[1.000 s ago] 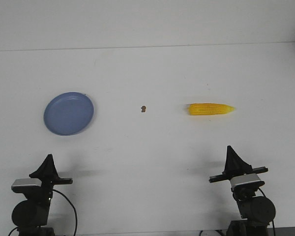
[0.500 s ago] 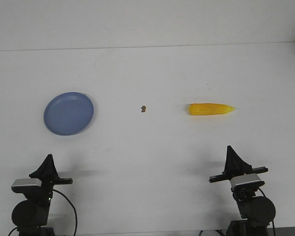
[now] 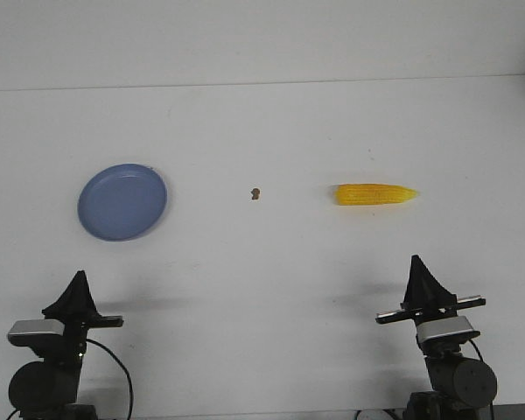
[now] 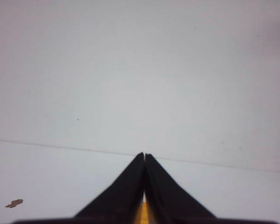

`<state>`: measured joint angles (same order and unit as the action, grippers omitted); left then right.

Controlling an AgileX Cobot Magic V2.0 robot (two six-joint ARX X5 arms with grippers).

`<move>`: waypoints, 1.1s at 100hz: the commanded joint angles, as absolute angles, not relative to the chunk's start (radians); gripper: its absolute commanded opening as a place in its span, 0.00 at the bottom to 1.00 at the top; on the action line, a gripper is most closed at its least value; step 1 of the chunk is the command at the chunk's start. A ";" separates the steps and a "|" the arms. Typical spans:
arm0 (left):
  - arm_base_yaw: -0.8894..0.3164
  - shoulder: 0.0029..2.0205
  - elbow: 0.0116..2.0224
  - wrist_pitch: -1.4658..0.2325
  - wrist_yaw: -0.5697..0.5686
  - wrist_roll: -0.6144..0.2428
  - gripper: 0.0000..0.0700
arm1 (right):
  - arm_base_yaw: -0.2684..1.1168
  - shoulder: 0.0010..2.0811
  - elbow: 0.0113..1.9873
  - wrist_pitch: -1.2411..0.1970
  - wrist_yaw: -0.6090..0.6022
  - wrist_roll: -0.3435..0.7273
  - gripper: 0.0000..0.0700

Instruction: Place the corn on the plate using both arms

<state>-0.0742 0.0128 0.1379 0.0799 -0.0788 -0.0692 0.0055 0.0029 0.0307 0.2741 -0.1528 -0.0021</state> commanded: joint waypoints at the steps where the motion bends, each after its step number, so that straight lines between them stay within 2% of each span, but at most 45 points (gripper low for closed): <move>1: -0.072 0.028 0.192 0.060 -0.086 -0.072 0.02 | 0.006 0.002 0.075 0.249 -0.149 0.011 0.00; 24: -0.072 0.158 0.412 -0.072 -0.122 -0.072 0.02 | 0.006 0.013 0.262 -0.004 -0.147 0.030 0.00; 41: -0.072 0.307 0.612 -0.204 -0.159 -0.067 0.02 | 0.006 0.079 0.429 -0.178 -0.102 0.030 0.00; 83: -0.072 0.675 1.047 -0.586 -0.160 -0.056 0.02 | 0.006 0.486 0.893 -0.683 -0.076 0.026 0.00; 96: -0.072 0.769 1.132 -0.675 -0.157 -0.056 0.02 | 0.007 0.589 0.976 -0.763 -0.078 0.026 0.00; 110: -0.072 0.839 1.171 -0.723 -0.157 -0.030 0.02 | 0.007 0.648 0.997 -0.764 -0.080 0.027 0.00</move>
<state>-0.0742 0.8196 1.1500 -0.7174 -0.1551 -0.0586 0.0055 0.6315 0.9794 -0.7712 -0.0772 0.0162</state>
